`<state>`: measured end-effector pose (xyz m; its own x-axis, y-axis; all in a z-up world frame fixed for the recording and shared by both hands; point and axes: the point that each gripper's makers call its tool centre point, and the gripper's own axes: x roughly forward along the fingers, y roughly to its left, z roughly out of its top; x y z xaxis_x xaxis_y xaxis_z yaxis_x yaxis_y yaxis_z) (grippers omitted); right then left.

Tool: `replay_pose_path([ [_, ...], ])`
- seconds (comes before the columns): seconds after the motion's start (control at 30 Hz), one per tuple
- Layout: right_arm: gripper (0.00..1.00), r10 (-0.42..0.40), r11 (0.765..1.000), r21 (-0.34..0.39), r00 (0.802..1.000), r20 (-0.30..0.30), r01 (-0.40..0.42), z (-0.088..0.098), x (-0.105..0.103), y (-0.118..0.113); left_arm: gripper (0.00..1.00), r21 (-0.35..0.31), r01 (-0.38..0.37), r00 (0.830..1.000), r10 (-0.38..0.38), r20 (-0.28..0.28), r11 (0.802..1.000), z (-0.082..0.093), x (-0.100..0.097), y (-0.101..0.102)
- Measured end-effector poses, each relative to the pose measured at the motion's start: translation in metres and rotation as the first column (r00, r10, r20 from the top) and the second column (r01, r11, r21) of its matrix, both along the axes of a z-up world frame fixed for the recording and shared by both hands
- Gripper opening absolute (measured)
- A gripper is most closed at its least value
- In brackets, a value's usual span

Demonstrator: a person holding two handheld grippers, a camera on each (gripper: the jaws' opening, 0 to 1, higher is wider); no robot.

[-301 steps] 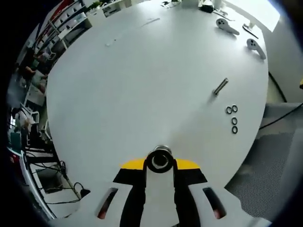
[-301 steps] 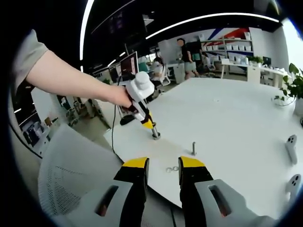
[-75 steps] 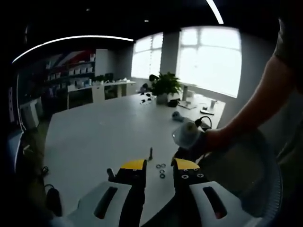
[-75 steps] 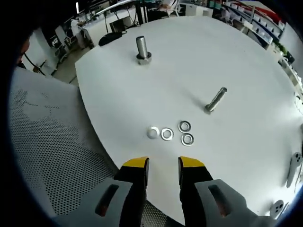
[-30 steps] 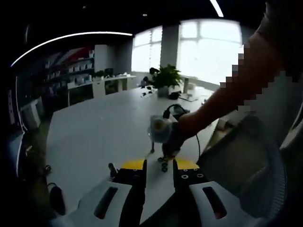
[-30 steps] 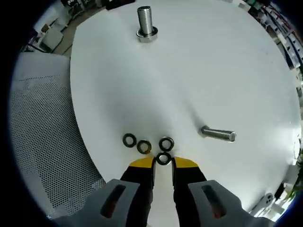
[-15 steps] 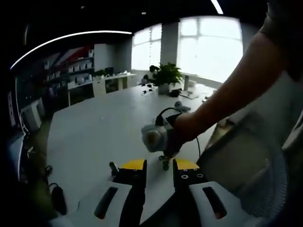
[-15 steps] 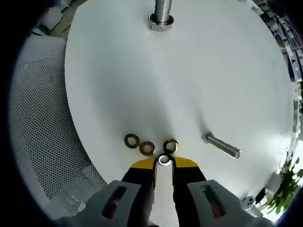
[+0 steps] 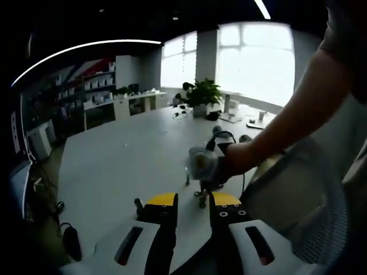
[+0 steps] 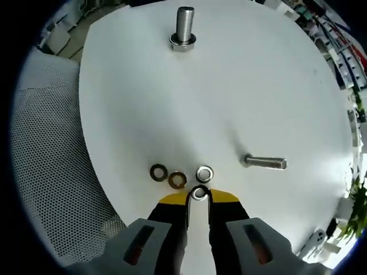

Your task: Place the washer onto the threaded stud by aligning its center hole with the stud, sliding it down to the base, and recovering from edge contact or off-axis alignment until the washer reaches the visible bottom stop.

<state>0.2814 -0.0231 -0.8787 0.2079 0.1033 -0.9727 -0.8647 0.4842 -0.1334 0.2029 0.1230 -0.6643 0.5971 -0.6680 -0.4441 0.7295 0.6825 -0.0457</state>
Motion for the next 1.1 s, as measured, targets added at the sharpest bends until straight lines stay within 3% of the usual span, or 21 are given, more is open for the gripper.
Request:
replay_pose_path([
  [0.23,0.14,-0.102,0.991,0.092,0.995,-0.004,0.102,0.001,0.001,-0.005,0.19,-0.008,0.002,1.0,-0.002,-0.002,1.0,0.0,0.0,0.0],
  [0.33,0.13,-0.102,0.99,0.102,0.994,0.036,0.098,0.005,0.004,-0.009,0.19,-0.009,0.002,1.0,-0.002,-0.001,1.0,0.001,0.0,0.0],
  [0.4,0.13,-0.157,0.979,0.132,0.988,0.005,0.155,0.007,0.001,-0.009,0.19,-0.008,0.003,1.0,-0.003,0.001,1.0,0.001,0.0,0.0],
  [1.1,0.13,-0.153,0.976,0.164,0.987,0.042,0.144,0.031,0.018,-0.015,0.19,-0.016,0.014,1.0,-0.014,-0.001,1.0,0.002,-0.001,-0.002],
])
